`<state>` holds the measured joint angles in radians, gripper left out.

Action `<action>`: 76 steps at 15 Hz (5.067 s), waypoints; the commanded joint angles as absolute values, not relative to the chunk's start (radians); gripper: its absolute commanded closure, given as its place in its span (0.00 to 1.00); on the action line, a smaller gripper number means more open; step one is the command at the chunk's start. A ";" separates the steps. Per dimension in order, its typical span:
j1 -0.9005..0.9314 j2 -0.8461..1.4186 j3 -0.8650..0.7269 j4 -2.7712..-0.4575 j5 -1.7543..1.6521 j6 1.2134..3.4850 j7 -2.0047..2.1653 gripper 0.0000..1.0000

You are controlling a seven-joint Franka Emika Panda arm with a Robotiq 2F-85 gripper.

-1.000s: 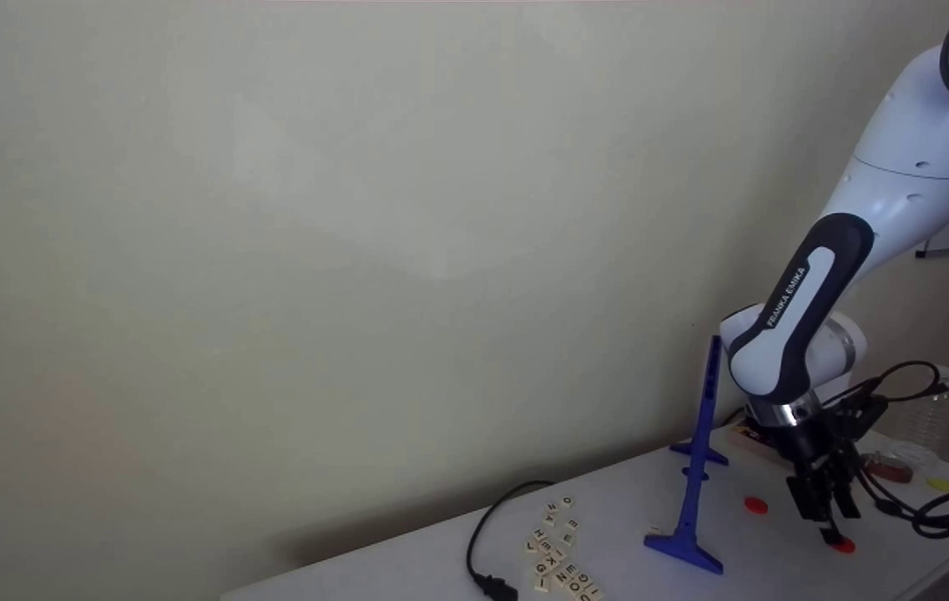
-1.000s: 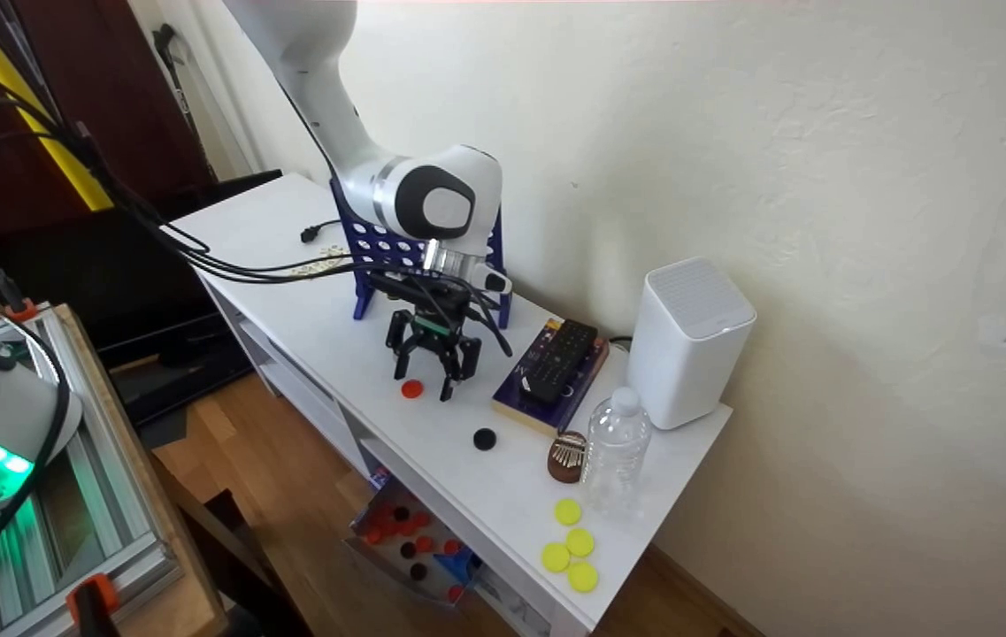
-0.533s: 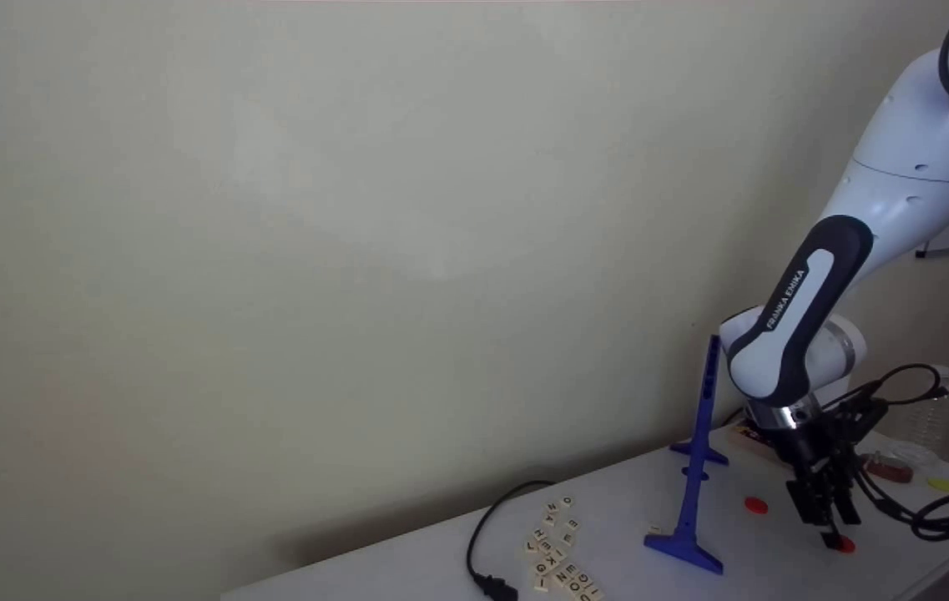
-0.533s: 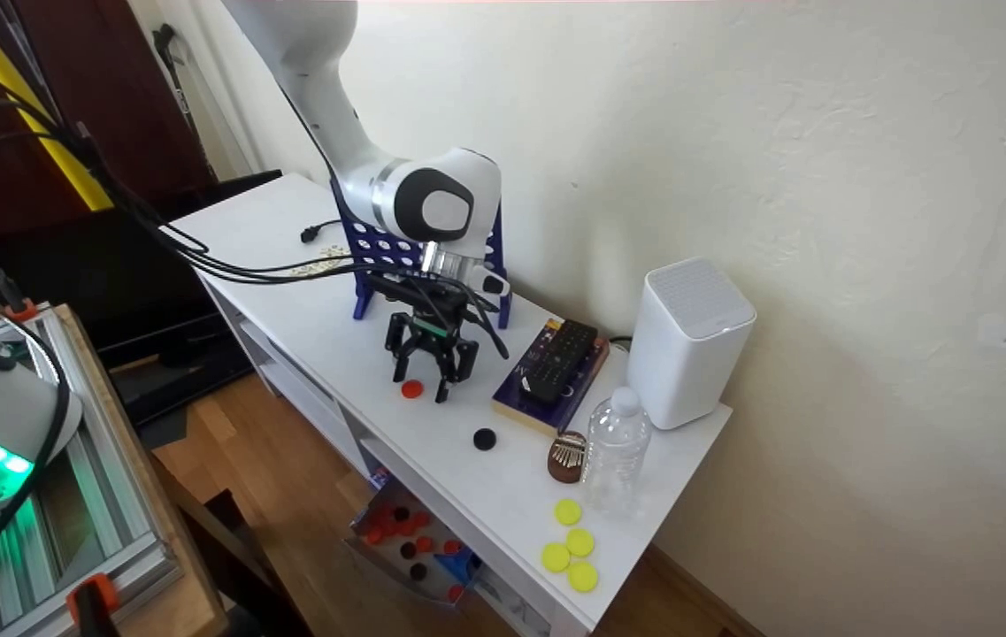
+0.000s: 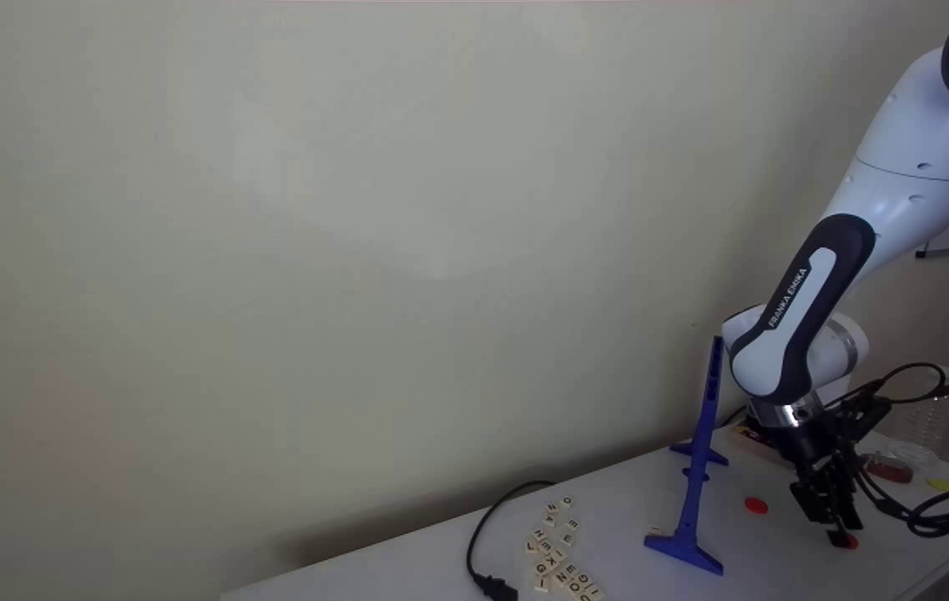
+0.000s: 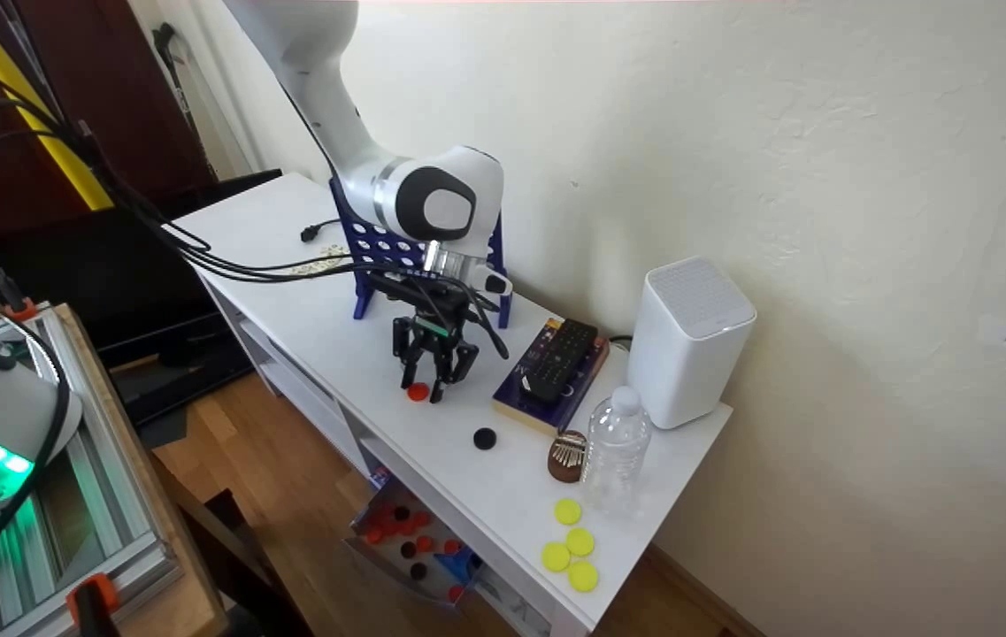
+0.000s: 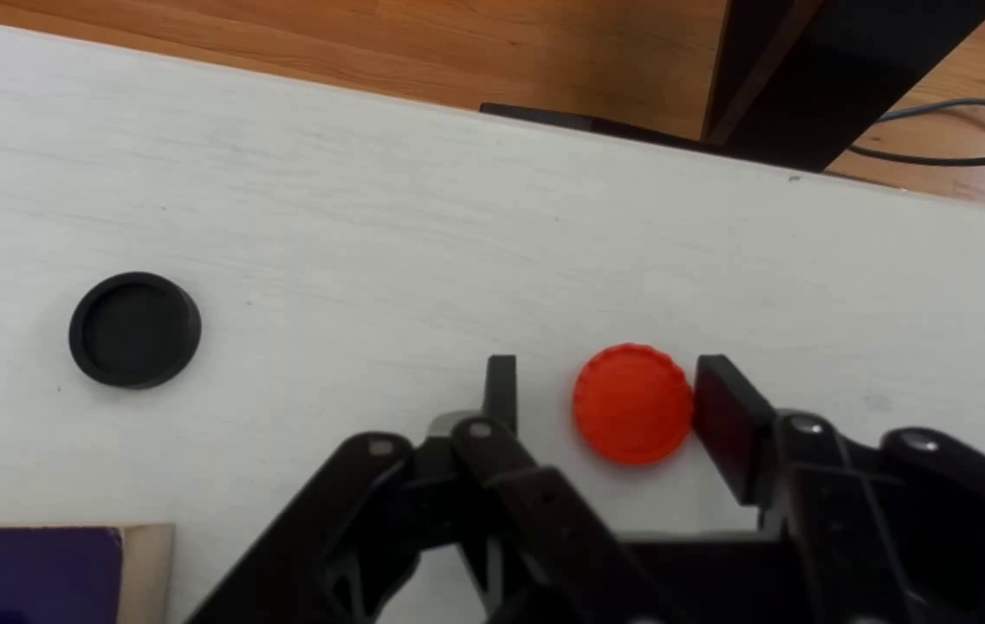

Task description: Put the orange circle inside the blue object

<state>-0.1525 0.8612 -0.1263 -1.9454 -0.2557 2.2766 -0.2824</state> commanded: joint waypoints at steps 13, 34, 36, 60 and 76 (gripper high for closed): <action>-0.168 0.869 -0.115 -1.945 -0.245 2.290 -0.258 0.28; -0.180 0.869 -0.109 -1.942 -0.241 2.301 -0.261 0.47; -0.182 0.868 -0.108 -1.943 -0.239 2.302 -0.262 0.48; -0.188 0.864 -0.108 -1.941 -0.238 2.307 -0.262 0.51; -0.195 0.860 -0.109 -1.941 -0.239 2.323 -0.266 0.90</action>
